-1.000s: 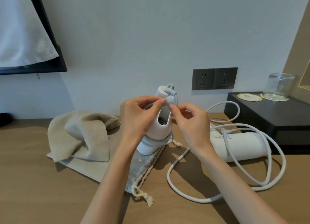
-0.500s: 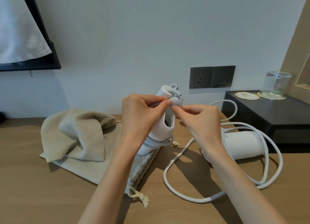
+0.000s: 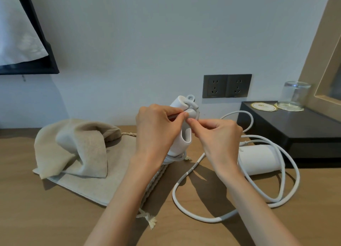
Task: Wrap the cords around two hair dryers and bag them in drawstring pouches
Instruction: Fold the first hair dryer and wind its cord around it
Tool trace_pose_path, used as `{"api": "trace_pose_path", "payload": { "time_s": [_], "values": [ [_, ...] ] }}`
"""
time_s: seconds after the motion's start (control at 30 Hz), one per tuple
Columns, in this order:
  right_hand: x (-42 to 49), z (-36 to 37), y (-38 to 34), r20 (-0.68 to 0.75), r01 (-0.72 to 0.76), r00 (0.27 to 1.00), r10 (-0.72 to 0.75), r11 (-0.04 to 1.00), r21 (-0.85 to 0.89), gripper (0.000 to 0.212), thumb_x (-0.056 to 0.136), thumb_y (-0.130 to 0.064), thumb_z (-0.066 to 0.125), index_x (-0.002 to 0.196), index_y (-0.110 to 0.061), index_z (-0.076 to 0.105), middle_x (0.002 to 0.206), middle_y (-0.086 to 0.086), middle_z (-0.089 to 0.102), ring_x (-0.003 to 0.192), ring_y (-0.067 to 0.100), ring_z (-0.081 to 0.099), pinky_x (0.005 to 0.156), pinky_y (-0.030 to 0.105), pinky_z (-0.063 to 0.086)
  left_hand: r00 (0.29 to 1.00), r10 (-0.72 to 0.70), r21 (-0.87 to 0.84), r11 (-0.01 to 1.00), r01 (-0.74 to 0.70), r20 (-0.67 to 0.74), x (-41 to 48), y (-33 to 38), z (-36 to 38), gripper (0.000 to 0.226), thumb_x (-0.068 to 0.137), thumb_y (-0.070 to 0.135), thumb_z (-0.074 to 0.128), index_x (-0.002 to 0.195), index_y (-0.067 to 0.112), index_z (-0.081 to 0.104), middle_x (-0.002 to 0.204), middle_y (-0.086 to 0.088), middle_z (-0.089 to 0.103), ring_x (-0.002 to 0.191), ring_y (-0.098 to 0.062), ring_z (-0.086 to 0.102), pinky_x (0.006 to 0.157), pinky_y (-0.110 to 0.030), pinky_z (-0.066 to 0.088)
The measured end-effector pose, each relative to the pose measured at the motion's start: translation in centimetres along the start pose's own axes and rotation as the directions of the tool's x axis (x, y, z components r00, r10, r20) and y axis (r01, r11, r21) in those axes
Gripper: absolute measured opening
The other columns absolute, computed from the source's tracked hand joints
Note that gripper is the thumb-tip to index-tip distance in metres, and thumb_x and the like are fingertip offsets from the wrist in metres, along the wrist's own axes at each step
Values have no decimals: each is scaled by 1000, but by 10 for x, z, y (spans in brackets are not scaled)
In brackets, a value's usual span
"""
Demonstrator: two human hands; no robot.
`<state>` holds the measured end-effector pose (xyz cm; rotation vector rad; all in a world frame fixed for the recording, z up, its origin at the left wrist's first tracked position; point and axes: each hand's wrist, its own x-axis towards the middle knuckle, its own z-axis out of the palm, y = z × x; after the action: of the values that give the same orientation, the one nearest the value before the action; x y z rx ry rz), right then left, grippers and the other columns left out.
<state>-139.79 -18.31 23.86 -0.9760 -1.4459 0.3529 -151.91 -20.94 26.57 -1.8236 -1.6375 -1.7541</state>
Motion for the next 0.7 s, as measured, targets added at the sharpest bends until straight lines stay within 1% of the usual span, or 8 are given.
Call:
{"api": "trace_pose_path", "payload": {
  "time_s": [0.07, 0.17, 0.23, 0.3, 0.37, 0.4, 0.53, 0.7],
  "values": [
    [-1, 0, 0, 0, -13, 1000, 13, 1000, 1, 12, 77, -38, 75, 76, -26, 77, 56, -11, 66, 62, 16, 66, 60, 38, 57, 1000, 11, 7, 1000, -11, -7, 0, 0, 1, 8, 76, 24, 77, 84, 22, 79, 79, 2, 75, 75, -9, 71, 66, -37, 56],
    [1, -2, 3, 19, -32, 999, 32, 999, -1, 12, 75, -38, 76, 81, -27, 77, 61, -23, 61, 67, -2, 64, 60, 19, 54, 1000, 11, 10, 1000, -11, -9, -2, 0, 3, 8, 77, 24, 76, 85, 23, 79, 79, 3, 75, 75, -8, 70, 65, -36, 56],
    [3, -3, 4, 43, -82, 996, 81, 996, 18, 14, 73, -35, 79, 83, -25, 76, 66, -24, 63, 70, -6, 64, 61, 11, 50, 1000, 17, 16, 1000, -17, -11, -5, -1, 3, 9, 77, 24, 75, 85, 24, 79, 79, 2, 75, 75, -8, 70, 64, -36, 55],
    [4, -4, 3, 108, -188, 979, 170, 966, 178, 14, 74, -26, 80, 86, -20, 75, 71, -15, 70, 72, 0, 68, 64, 15, 55, 999, 19, 13, 1000, -19, -29, -6, -3, 1, 9, 77, 25, 74, 85, 24, 79, 79, 3, 75, 73, -6, 69, 64, -33, 54],
    [5, -7, 0, 180, -311, 949, 260, 872, 379, 18, 75, -17, 79, 91, -12, 73, 75, -2, 74, 74, 11, 72, 63, 21, 57, 999, 9, -4, 1000, -10, -35, -8, -4, 0, 9, 78, 25, 75, 86, 23, 79, 80, 3, 74, 73, -3, 68, 65, -31, 54],
    [6, -8, 1, 202, -339, 939, 278, 841, 421, 19, 75, -15, 79, 93, -12, 73, 75, -1, 75, 75, 13, 72, 62, 21, 57, 1000, 8, -1, 1000, -8, -30, -8, -3, 0, 9, 78, 25, 75, 87, 23, 78, 81, 3, 75, 74, -3, 68, 65, -31, 54],
    [8, -11, 7, 237, -370, 926, 295, 838, 402, 27, 69, -20, 81, 95, -19, 73, 73, -12, 74, 76, 7, 72, 63, 17, 55, 1000, -6, 13, 1000, 5, 19, -11, -2, 4, 11, 78, 25, 75, 89, 25, 78, 83, 3, 75, 77, -6, 70, 68, -32, 55],
    [5, -5, 9, 146, -317, 948, 283, 885, 342, 31, 67, -25, 82, 96, -17, 75, 78, -12, 74, 74, 4, 71, 70, 21, 57, 998, 55, 23, 998, -55, -16, -13, -5, 5, 10, 78, 25, 73, 86, 23, 79, 79, 1, 75, 72, -13, 71, 62, -37, 56]
  ]
}}
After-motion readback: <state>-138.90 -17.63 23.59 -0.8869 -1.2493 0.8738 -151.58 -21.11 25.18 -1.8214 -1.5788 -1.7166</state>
